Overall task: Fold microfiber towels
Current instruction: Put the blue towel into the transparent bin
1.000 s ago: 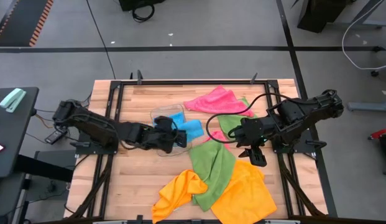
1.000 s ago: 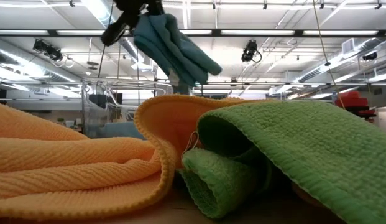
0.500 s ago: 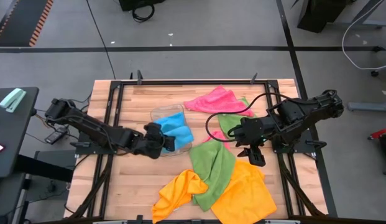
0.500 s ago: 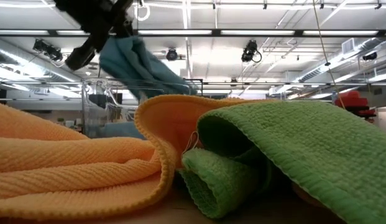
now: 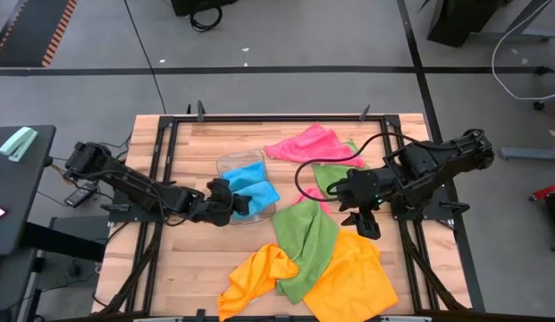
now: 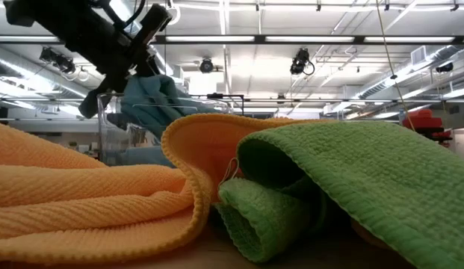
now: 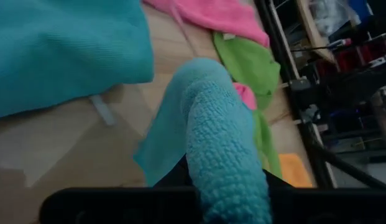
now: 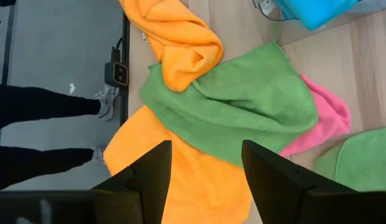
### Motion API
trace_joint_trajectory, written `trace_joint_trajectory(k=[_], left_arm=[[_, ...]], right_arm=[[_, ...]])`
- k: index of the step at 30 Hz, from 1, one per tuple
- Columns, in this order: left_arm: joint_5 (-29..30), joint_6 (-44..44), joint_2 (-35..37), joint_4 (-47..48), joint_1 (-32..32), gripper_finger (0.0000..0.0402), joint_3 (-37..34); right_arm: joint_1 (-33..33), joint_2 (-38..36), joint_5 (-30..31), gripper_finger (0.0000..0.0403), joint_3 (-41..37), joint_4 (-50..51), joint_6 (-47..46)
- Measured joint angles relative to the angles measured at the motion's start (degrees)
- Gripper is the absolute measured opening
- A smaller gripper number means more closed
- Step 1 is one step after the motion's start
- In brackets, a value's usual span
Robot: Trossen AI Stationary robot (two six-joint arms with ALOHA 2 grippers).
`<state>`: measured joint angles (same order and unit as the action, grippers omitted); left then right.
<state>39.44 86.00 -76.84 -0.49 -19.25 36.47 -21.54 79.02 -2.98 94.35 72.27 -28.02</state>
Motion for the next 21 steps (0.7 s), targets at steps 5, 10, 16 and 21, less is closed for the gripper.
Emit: trace_joint_trajectory(k=[5,10,16,21], left_arm=[[0.0,0.1,0.0,0.1,0.4,0.0024,-1.4],[0.0,0.3,0.0,0.2,0.4,0.002,-2.3],[0.0,0.3,-0.7,-0.2,0.7,0.0027,-2.3],[-1.3,0.3,-3.6,-1.1,0.7,0.0022,-2.3]], right_arm=[[0.0,0.0,0.0,0.0203,0.0,0.0,-0.8],[0.0,0.0,0.0,0.0203,0.0,0.0,-0.9],[0.0,0.0,0.0,0.0203,0.0,0.0,-0.9],[0.0,0.0,0.0,0.0203,0.0,0.0,-0.7]])
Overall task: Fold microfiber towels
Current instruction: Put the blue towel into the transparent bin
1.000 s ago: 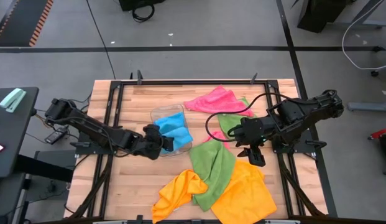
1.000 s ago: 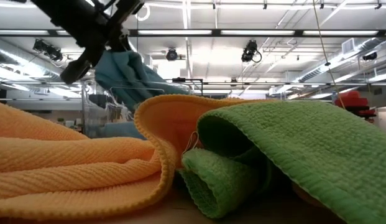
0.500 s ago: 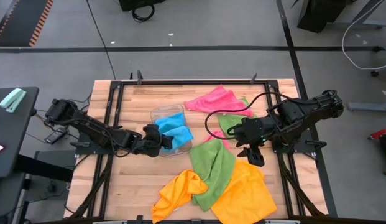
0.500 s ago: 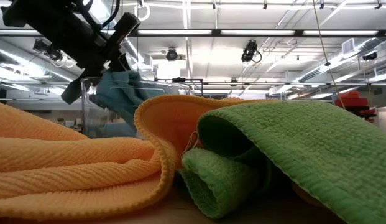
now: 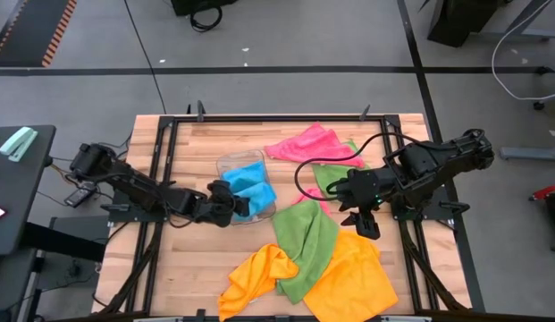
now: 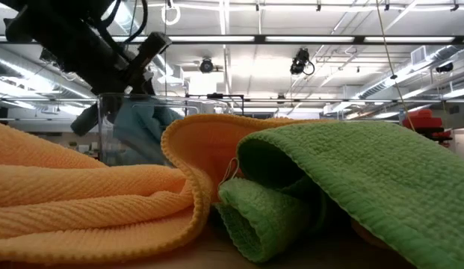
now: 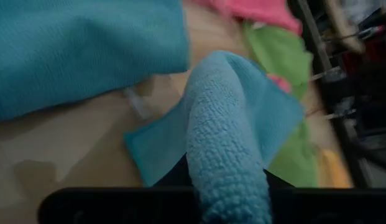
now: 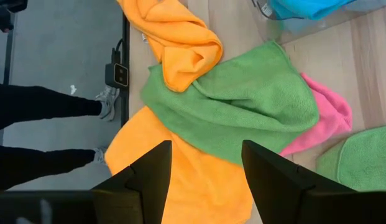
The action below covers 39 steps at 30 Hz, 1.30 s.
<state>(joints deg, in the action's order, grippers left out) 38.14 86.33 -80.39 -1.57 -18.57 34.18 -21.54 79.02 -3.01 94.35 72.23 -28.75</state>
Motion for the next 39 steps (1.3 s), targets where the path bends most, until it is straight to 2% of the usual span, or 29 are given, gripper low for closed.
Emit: trace_joint_trajectory(k=[8,13,17,22,27,31,35,39], left_arm=[[-0.1,-4.1,-1.5,-1.3,-0.6,0.0034,0.0],[-4.2,-6.1,-1.5,-1.2,-0.6,0.0032,0.0],[-4.6,-6.0,-1.5,-1.2,-0.6,0.0045,0.0],[-4.2,-3.6,-1.7,-1.2,-0.6,0.0091,0.0],[-3.3,1.4,-1.8,-1.2,-0.2,0.0154,0.1],[-2.7,1.9,-1.7,-1.5,0.0,0.0205,0.2],[0.4,1.8,-1.6,-1.4,0.0,0.0248,0.2],[3.1,1.8,-1.2,-1.2,0.0,0.027,0.2]], right_arm=[[0.0,0.0,0.0,0.0203,0.0,0.0,-0.8],[0.0,0.0,0.0,0.0203,0.0,-0.2,-1.2],[0.0,0.0,0.0,0.0203,0.0,-0.2,-1.2],[0.0,0.0,0.0,0.0203,0.0,-0.2,-1.2],[0.0,0.0,0.0,0.0203,0.0,-0.2,-1.2],[0.0,0.0,0.0,0.0203,0.0,-0.2,-1.2],[0.0,0.0,0.0,0.0203,0.0,-0.5,-1.2],[0.0,0.0,0.0,0.0203,0.0,-0.6,-1.2]])
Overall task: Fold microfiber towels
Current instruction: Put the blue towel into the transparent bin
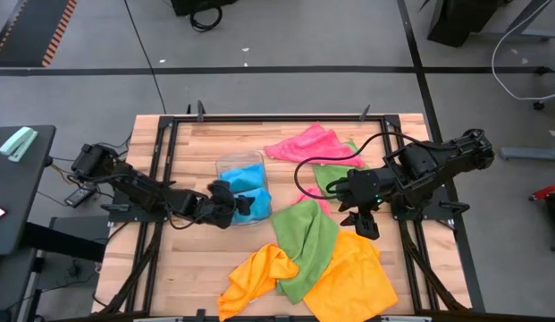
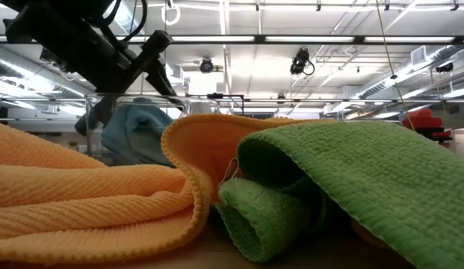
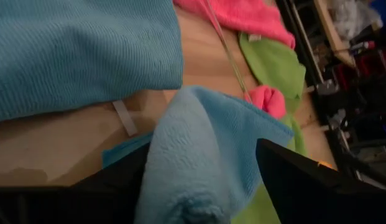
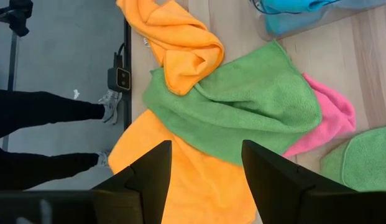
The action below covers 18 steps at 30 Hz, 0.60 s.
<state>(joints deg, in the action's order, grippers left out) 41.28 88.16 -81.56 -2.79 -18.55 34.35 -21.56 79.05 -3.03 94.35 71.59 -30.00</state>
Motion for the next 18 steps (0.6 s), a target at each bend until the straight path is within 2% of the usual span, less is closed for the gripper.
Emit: trace_joint_trajectory(k=[5,10,18], left_arm=[[2.0,3.4,-0.1,0.2,0.2,0.0267,0.2],[2.2,-0.2,-0.2,1.6,0.2,0.0253,2.9],[0.5,-1.7,-0.2,19.2,1.1,0.0258,11.6]], right_arm=[[0.0,0.0,0.0,0.0203,0.0,-0.2,0.0],[0.0,0.0,0.0,0.0203,0.0,-0.2,0.0],[0.0,0.0,-0.4,0.0203,0.0,-0.4,0.4]])
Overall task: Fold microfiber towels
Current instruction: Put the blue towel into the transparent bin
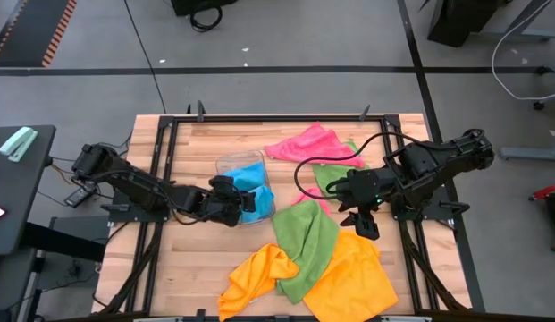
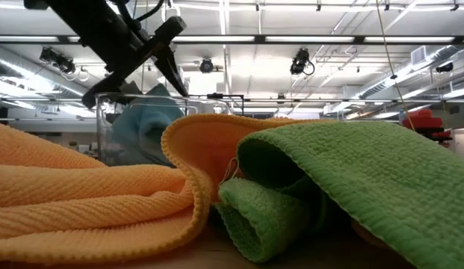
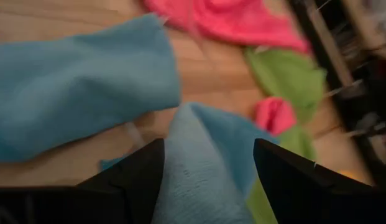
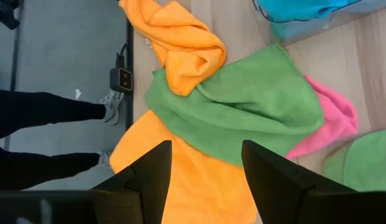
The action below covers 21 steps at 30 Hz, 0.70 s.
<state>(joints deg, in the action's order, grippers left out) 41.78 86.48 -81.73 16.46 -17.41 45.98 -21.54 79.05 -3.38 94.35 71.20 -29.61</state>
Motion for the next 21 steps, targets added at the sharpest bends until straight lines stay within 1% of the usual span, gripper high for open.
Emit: trace_joint_trajectory(k=[5,7,11,13,14,17,19,21], left_arm=[[-6.9,-0.2,0.0,11.3,1.9,0.0269,3.6],[-6.9,-0.6,0.0,16.4,2.3,0.0271,5.8],[-3.1,-4.8,0.0,22.7,2.2,0.0267,10.5],[-2.6,-8.7,0.0,22.6,2.5,0.0261,12.6],[-3.4,-11.0,0.0,22.6,2.8,0.0257,13.5],[-10.3,-15.4,-0.3,21.0,4.7,0.0244,14.7],[-16.0,-17.5,-0.6,16.8,5.7,0.0234,14.5],[-20.4,-19.7,-2.1,11.8,6.5,0.0223,14.5]], right_arm=[[0.0,0.0,-0.3,0.0203,0.0,-0.3,0.0],[0.0,0.0,-0.2,0.0203,0.0,-0.3,0.0],[0.0,0.0,-0.2,0.0203,0.0,-0.3,0.0],[0.0,0.0,-0.2,0.0203,0.0,-0.3,0.1],[0.0,0.0,-0.2,0.0203,0.0,-0.4,0.2],[0.0,0.0,-0.2,0.0203,0.0,-1.2,0.5],[0.0,0.0,-0.2,0.0203,0.0,-1.7,0.7],[0.0,0.0,-0.2,0.0203,0.0,-2.0,1.0]])
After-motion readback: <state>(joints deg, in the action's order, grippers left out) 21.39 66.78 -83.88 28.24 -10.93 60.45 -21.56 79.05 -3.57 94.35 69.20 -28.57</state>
